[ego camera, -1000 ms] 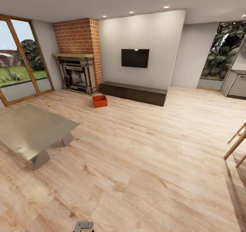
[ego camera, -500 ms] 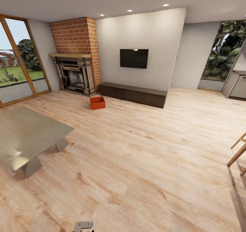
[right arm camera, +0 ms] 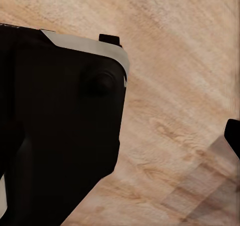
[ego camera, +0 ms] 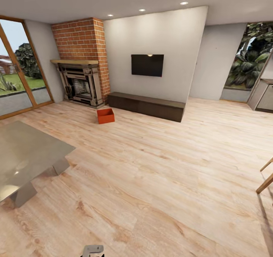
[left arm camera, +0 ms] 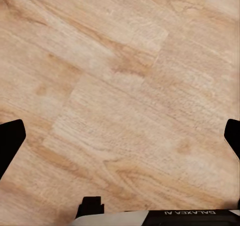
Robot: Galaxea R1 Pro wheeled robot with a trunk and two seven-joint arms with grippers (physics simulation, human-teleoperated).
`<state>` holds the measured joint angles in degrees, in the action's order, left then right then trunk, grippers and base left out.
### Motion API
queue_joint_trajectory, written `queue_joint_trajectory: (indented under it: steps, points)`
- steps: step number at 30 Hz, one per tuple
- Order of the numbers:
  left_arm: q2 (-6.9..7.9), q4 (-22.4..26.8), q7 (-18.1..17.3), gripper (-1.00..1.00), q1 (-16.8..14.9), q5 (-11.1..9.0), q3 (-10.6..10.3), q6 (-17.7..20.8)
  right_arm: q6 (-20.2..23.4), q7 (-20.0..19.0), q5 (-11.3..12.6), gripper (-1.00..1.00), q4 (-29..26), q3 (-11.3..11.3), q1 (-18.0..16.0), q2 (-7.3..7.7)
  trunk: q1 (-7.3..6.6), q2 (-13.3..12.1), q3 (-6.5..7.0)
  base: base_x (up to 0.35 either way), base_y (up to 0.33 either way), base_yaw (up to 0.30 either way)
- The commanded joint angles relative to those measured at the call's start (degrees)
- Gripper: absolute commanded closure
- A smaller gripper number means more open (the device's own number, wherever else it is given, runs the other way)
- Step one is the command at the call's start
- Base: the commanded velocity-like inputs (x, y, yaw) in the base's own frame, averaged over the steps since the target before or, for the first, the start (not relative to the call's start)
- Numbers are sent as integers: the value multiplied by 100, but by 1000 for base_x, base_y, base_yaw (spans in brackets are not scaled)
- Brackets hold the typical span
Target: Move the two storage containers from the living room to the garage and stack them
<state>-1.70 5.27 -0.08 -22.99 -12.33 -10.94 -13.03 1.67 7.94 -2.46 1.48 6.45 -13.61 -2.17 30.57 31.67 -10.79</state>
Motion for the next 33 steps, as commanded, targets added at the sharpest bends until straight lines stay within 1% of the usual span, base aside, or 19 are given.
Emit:
queue_joint_trajectory:
  steps: [1, 33]
  points:
    - [1, -9, -1, -100, -6, -57, -48, -24, 18, 24, -27, -100, 10, 41, -8, -3, 5, 8, -9, 322, -133, 0]
    - [3, -9, -1, -100, -7, -59, -48, -25, 18, 24, -27, -100, 10, 41, -8, -3, 5, 8, -9, 322, -133, 0]
